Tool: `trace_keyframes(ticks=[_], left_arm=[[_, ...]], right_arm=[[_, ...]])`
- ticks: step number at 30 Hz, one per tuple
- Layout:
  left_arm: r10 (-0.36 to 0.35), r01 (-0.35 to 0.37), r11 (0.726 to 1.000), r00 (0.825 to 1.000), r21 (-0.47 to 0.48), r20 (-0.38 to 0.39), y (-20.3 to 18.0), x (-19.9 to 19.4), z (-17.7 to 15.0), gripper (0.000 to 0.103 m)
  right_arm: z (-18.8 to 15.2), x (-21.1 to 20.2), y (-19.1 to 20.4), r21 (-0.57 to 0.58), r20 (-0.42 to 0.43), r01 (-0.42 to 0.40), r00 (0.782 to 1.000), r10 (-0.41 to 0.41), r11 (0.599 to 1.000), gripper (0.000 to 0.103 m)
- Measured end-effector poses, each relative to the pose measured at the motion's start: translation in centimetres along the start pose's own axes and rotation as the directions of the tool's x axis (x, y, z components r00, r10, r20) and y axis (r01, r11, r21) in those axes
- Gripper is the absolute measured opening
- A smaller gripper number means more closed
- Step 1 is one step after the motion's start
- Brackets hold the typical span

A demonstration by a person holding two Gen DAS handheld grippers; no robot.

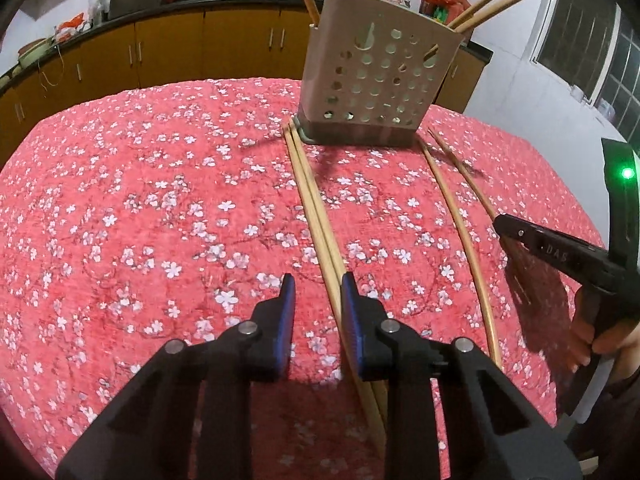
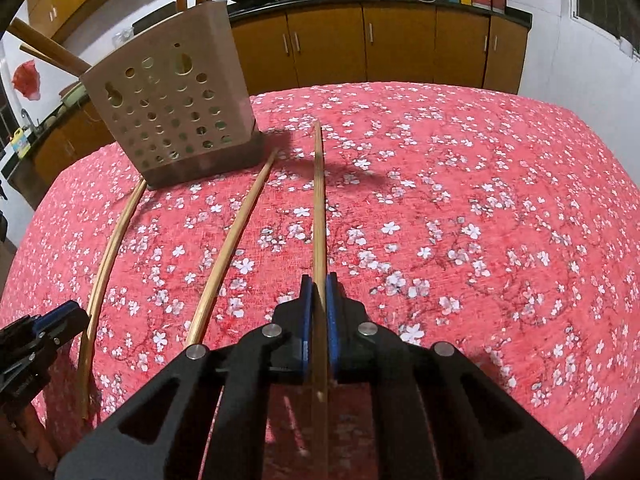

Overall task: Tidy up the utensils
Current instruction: 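Lower the left tool onto a chopstick and close it while the right tool grasps another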

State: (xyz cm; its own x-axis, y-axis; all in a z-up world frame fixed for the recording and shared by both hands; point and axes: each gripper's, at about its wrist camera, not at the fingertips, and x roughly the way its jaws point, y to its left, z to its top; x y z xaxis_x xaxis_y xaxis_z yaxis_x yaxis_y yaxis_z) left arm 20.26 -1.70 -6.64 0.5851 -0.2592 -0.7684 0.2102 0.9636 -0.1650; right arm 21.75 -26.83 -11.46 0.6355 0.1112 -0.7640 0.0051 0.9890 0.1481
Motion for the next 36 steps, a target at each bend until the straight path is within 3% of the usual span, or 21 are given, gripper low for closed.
trace_keyframes(ticks=[7, 14, 21, 27, 32, 36], left_arm=[[0.025, -0.025, 1.0, 1.0, 0.009, -0.003, -0.4, 0.4, 0.3, 0.025], [0.01, -0.011, 0.999, 1.0, -0.045, -0.018, 0.7, 0.4, 0.1, 0.024], [0.073, -0.073, 0.997, 0.997, -0.006, -0.018, -0.3, 0.9, 0.1, 0.023], [0.099, -0.099, 0.995, 0.995, -0.008, -0.009, -0.1, 0.4, -0.6, 0.009], [0.114, -0.114, 0.993, 0.993, -0.005, -0.009, 0.6, 0.8, 0.4, 0.008], [0.152, -0.152, 0.987, 0.988, -0.06, -0.001, 3.4, 1.4, 2.0, 0.008]], right_arm=[[-0.4, -0.1, 0.7, -0.037, 0.003, 0.005, 1.0, -0.005, 0.999, 0.008], [-0.4, -0.1, 0.7, -0.043, 0.006, 0.006, 1.0, -0.006, 0.999, 0.008], [-0.4, -0.3, 0.7, -0.051, 0.0, 0.008, 1.0, -0.008, 0.999, 0.008], [-1.3, -1.0, 1.2, -0.079, -0.003, 0.005, 1.0, -0.005, 0.997, 0.008], [-1.0, -1.0, 1.2, -0.087, 0.003, 0.012, 1.0, -0.012, 0.996, 0.008], [0.1, -0.3, 0.4, -0.043, 0.014, 0.024, 1.0, -0.024, 0.999, 0.008]])
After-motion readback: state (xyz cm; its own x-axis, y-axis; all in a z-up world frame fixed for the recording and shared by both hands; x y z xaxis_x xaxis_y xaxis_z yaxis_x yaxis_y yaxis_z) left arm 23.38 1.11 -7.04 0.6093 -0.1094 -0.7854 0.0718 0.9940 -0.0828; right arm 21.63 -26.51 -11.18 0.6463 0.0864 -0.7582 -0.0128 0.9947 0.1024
